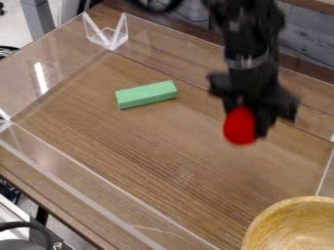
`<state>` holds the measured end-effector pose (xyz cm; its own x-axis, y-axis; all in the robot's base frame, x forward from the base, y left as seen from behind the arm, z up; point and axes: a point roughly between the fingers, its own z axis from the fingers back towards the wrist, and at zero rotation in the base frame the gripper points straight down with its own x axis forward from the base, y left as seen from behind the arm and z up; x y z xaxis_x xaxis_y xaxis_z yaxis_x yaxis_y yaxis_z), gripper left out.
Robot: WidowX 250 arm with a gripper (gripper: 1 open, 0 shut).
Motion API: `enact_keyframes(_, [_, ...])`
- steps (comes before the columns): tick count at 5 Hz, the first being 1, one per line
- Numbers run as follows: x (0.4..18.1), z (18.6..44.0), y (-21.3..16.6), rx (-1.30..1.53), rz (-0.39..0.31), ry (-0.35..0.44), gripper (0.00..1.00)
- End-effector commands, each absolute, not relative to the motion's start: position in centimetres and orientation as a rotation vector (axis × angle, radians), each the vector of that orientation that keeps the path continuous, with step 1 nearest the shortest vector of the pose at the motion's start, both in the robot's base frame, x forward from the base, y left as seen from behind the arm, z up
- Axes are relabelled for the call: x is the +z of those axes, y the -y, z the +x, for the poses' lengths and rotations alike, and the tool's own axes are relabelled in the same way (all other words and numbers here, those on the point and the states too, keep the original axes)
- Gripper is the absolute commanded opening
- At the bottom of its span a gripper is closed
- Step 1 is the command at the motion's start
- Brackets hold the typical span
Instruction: Move the red fruit to the right
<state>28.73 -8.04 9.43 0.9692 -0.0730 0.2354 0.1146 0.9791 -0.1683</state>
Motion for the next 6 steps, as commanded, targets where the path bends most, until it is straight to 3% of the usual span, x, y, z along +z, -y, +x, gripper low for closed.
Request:
enact_keyframes(1, [11.4, 32.5, 6.9, -0.051, -0.184, 0.300, 0.00])
enact_keyframes(2, [10.1, 33.9, 7.3, -0.064, -0.181, 0.283, 0.00])
enact_keyframes(4, [8.6, 34.4, 7.5, -0.148, -0.180, 0.245, 0.00])
enact_keyframes(6, [7.2, 36.1, 8.9, -0.033, -0.164, 0.235, 0.00])
